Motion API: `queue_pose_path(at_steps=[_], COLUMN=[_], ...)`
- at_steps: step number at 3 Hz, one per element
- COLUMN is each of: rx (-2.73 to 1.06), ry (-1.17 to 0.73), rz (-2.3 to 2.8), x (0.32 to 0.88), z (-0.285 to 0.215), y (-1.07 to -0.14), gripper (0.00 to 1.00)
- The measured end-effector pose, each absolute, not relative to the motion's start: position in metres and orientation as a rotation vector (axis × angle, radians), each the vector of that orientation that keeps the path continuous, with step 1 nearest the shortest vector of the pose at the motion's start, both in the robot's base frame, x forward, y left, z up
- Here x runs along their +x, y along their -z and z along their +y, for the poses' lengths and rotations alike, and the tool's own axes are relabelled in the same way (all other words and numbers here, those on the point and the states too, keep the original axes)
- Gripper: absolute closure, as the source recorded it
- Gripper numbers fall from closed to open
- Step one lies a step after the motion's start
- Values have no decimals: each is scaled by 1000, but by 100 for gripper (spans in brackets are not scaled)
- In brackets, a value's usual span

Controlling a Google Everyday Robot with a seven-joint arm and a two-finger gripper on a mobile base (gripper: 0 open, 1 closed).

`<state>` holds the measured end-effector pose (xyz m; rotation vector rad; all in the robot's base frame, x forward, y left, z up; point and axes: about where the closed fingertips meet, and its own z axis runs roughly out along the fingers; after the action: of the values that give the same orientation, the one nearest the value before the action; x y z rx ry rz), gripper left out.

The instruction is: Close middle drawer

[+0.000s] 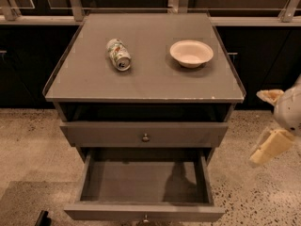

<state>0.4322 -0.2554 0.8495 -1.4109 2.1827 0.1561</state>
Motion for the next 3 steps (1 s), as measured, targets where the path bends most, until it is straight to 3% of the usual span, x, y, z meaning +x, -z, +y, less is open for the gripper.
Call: queue_pose_path(at_steps=[3], rx=[-1107], ry=[-550], rz=[2304], x=[414], z=[-270], y=[-661], gripper=[0])
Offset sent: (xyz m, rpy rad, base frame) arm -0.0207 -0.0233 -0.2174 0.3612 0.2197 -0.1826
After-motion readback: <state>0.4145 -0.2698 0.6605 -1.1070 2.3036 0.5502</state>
